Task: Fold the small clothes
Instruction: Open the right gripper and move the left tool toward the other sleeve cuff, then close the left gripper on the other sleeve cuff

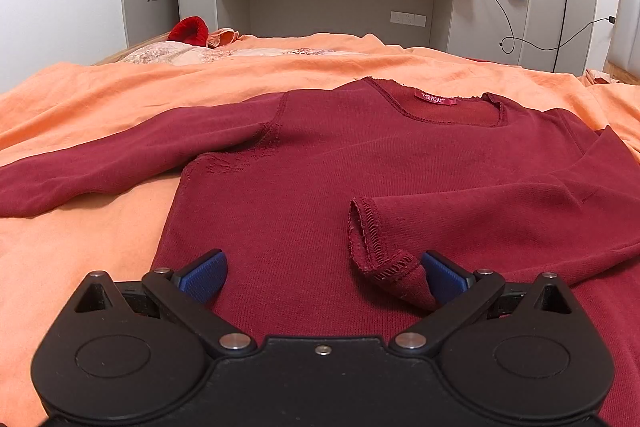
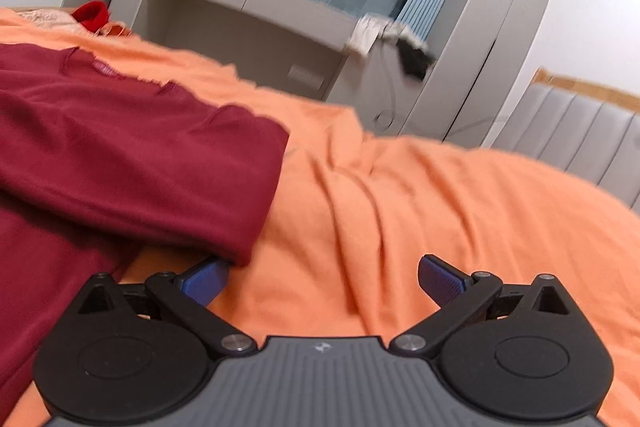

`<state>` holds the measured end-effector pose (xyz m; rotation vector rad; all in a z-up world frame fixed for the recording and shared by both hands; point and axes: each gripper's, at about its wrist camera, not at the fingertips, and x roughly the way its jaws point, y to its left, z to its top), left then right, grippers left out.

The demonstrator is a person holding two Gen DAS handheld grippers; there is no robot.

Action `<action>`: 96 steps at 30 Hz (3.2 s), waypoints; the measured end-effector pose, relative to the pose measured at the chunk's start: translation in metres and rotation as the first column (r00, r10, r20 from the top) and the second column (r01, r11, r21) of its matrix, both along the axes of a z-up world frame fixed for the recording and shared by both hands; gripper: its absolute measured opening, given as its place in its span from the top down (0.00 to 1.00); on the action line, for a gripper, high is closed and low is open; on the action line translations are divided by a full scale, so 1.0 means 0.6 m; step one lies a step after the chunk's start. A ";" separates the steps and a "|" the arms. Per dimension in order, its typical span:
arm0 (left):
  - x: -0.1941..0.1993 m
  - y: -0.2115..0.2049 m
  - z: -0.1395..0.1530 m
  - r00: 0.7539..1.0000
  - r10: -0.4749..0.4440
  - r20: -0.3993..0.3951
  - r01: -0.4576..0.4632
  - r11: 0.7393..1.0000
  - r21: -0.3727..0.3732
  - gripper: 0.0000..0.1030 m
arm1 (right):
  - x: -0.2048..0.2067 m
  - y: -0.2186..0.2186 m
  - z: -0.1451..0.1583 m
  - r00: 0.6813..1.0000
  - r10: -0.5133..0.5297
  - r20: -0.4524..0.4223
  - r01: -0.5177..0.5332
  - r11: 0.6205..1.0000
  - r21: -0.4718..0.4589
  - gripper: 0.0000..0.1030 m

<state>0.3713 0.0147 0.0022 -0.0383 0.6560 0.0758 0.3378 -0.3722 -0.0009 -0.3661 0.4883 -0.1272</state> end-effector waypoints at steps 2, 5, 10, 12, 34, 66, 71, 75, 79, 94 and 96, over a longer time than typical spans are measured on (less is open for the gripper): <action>0.000 0.000 0.000 1.000 0.000 0.000 0.000 1.000 0.001 0.00 | -0.010 -0.006 0.008 0.999 0.013 -0.030 -0.012 0.999 0.045 0.00; 0.000 -0.001 0.000 1.000 0.000 0.000 0.000 1.000 0.000 0.00 | -0.028 -0.017 0.026 0.999 0.030 -0.038 -0.026 0.993 0.111 0.00; 0.000 -0.001 0.000 1.000 0.000 0.000 0.000 1.000 0.000 0.00 | -0.048 -0.030 0.054 0.998 0.054 -0.020 -0.045 0.949 0.311 0.00; 0.000 0.000 0.001 1.000 0.000 0.000 0.000 1.000 0.001 0.00 | -0.055 -0.031 0.061 0.998 0.068 -0.006 -0.059 0.911 0.408 0.00; -0.075 0.140 0.120 0.964 0.224 0.146 -0.232 0.972 0.039 0.00 | -0.071 0.015 0.077 0.993 0.118 0.004 -0.106 0.879 0.466 0.00; -0.076 0.555 0.065 0.737 0.675 -0.029 -0.665 0.717 -0.208 0.05 | -0.063 0.060 0.036 0.926 0.378 -0.025 -0.277 0.720 0.636 0.00; -0.063 0.550 0.061 0.687 0.726 -0.026 -0.721 0.678 -0.143 0.29 | -0.058 0.055 0.029 0.926 0.373 -0.051 -0.250 0.711 0.657 0.00; -0.062 0.548 0.067 0.666 0.746 -0.018 -0.741 0.659 -0.129 0.60 | -0.056 0.054 0.028 0.926 0.373 -0.051 -0.248 0.705 0.664 0.00; -0.060 0.552 0.070 0.656 0.755 -0.015 -0.749 0.648 -0.137 0.84 | -0.057 0.056 0.028 0.926 0.373 -0.053 -0.247 0.708 0.662 0.00; -0.073 0.480 0.162 0.773 0.590 0.235 -0.600 0.799 -0.033 0.93 | -0.062 0.056 0.031 0.929 0.369 -0.039 -0.253 0.706 0.662 0.00; -0.075 0.454 0.189 0.799 0.531 0.281 -0.553 0.833 -0.002 0.93 | -0.065 0.054 0.034 0.929 0.368 -0.026 -0.259 0.702 0.664 0.00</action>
